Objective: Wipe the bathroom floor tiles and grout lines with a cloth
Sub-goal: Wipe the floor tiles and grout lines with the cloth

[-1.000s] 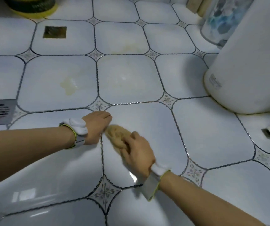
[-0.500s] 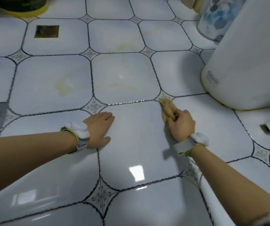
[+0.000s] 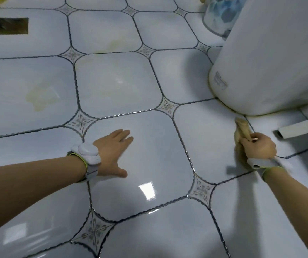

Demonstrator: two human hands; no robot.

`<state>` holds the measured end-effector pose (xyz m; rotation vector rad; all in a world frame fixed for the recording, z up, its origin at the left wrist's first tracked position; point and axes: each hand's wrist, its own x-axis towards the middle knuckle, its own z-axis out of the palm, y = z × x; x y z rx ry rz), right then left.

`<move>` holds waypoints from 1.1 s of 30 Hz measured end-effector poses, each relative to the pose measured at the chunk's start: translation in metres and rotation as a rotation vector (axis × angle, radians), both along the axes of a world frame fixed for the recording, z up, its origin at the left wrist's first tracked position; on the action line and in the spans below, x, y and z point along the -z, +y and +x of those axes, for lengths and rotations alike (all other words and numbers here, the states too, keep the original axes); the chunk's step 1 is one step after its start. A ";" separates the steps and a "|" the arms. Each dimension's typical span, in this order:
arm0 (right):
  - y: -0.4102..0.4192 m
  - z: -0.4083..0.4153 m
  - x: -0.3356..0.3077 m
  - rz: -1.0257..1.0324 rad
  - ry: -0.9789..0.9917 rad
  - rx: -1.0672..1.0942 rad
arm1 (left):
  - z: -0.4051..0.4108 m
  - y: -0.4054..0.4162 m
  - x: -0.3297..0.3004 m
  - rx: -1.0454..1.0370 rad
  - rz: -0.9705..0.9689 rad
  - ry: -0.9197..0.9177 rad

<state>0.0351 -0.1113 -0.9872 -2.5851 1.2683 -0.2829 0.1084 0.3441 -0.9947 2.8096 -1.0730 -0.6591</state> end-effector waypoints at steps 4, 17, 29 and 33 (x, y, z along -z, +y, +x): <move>0.082 -0.010 0.005 0.022 -0.038 -0.042 | -0.002 -0.001 -0.005 0.000 0.018 -0.001; 0.206 0.005 -0.001 0.078 0.044 -0.885 | -0.039 0.124 -0.051 -0.165 0.052 -0.084; 0.381 -0.108 0.004 0.312 0.128 -1.684 | -0.143 0.280 -0.038 -0.543 0.194 0.083; 0.415 -0.066 0.007 0.281 0.136 -1.759 | -0.149 0.296 -0.032 -0.572 0.121 0.064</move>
